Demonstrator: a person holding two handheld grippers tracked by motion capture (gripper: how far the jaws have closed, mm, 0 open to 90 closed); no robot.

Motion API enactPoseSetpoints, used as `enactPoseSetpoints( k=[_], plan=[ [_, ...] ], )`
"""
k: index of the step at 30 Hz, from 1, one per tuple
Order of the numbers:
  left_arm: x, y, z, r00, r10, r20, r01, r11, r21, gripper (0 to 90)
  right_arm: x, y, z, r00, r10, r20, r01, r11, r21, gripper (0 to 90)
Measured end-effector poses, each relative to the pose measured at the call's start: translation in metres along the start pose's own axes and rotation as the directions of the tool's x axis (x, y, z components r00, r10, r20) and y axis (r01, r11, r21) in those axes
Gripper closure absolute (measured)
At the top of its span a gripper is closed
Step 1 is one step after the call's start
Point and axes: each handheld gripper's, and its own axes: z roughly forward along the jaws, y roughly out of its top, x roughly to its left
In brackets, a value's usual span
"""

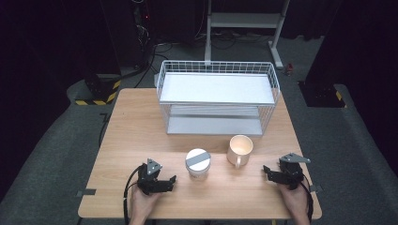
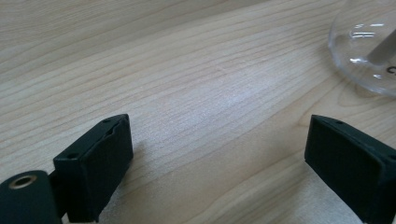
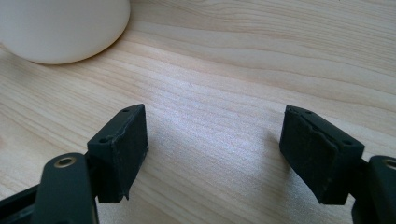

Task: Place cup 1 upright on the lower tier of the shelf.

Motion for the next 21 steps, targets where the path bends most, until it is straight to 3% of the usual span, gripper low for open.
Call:
enactPoseSetpoints(
  k=[21],
  plan=[
    [-0.021, -0.001, -0.01, 0.9977, 0.057, 0.036, -0.056, 0.9983, -0.018, 6.0, 0.0, 0.0, 0.0, 1.0, 0.0, 0.0, 0.0, 1.0, 0.0, 23.6]
  ],
)
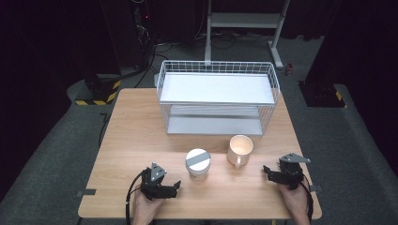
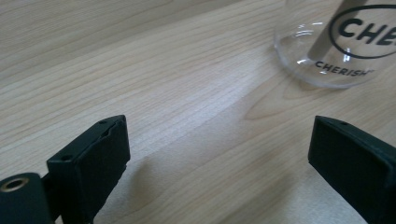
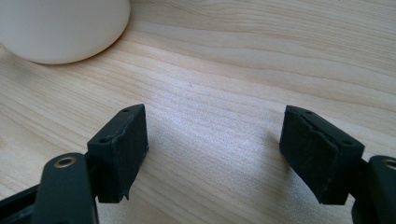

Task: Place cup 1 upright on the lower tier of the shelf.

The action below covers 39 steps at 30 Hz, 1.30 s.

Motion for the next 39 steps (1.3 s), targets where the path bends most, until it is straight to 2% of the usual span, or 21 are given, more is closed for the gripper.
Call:
enactPoseSetpoints(
  k=[7, 19, 29, 39],
  plan=[
    [-0.01, 0.001, -0.001, 0.9997, 0.021, 0.008, -0.021, 0.9998, -0.004, 4.7, 0.0, 0.0, 0.0, 1.0, 0.0, 0.0, 0.0, 1.0, 0.0, 23.6],
    [-0.025, 0.005, 0.003, 0.9977, 0.044, 0.051, -0.044, 0.999, -0.01, 3.2, 0.0, 0.0, 0.0, 1.0, 0.0, 0.0, 0.0, 1.0, 0.0, 23.6],
    [-0.039, 0.015, 0.011, 0.994, 0.07, 0.085, -0.068, 0.9975, -0.017, 2.5, 0.0, 0.0, 0.0, 1.0, 0.0, 0.0, 0.0, 1.0, 0.0, 23.6],
    [-0.046, 0.024, 0.016, 0.9913, 0.084, 0.101, -0.082, 0.9964, -0.023, 2.3, 0.0, 0.0, 0.0, 1.0, 0.001, 0.0, -0.001, 1.0, 0.001, 23.6]
  ],
)
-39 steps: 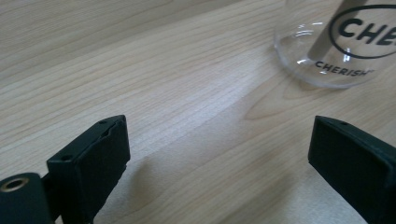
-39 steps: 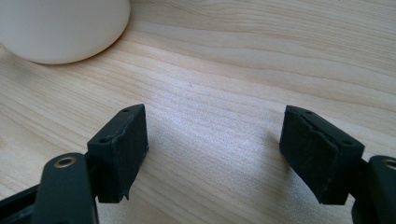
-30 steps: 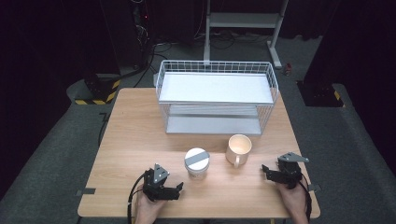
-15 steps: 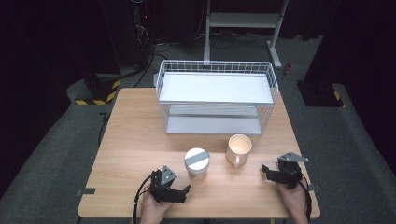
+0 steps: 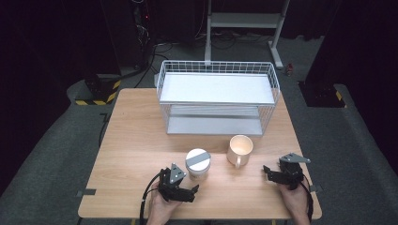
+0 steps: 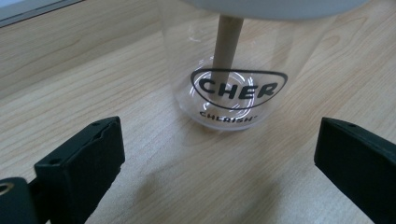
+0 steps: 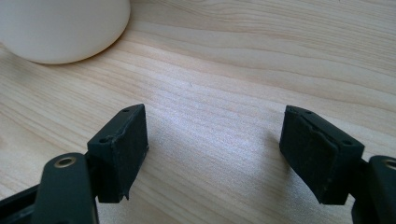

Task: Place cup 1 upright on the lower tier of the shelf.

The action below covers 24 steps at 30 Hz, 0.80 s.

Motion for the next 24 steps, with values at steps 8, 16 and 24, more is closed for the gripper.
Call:
enactPoseSetpoints(
  k=[8, 16, 24],
  plan=[
    [0.0, 0.007, 0.003, 1.0, 0.0, -0.004, 0.0, 1.0, -0.005, 2.7, 0.0, 0.0, 0.0, 1.0, -0.002, 0.0, 0.002, 1.0, -0.001, 23.6],
    [-0.001, 0.015, 0.006, 1.0, -0.004, 0.005, 0.005, 0.9998, -0.019, 3.0, 0.0, 0.0, 0.0, 1.0, 0.0, 0.0, 0.0, 1.0, 0.0, 23.6],
    [0.0, 0.022, 0.012, 0.9996, -0.018, 0.022, 0.019, 0.9994, -0.027, 4.2, 0.0, 0.0, 0.0, 1.0, -0.003, 0.0, 0.003, 1.0, 0.0, 23.6]
  ],
)
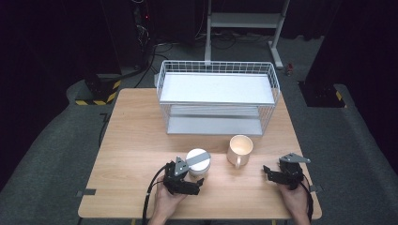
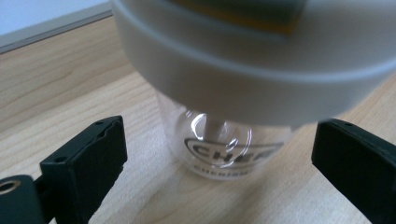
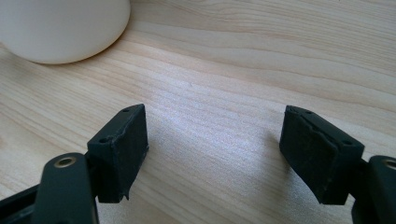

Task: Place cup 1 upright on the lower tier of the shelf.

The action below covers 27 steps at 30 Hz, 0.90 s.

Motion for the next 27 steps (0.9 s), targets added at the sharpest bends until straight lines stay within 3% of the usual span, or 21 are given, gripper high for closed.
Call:
enactPoseSetpoints(
  k=[14, 27],
  plan=[
    [0.0, 0.01, 0.009, 0.9999, -0.015, 0.006, 0.016, 0.9995, -0.026, 7.2, 0.0, 0.0, 0.0, 1.0, 0.001, 0.0, -0.001, 1.0, 0.0, 23.6],
    [-0.004, 0.018, 0.014, 0.9998, 0.014, -0.01, -0.014, 0.9996, -0.025, 11.7, 0.0, 0.0, 0.0, 1.0, 0.002, 0.0, -0.002, 1.0, 0.0, 23.6]
  ],
)
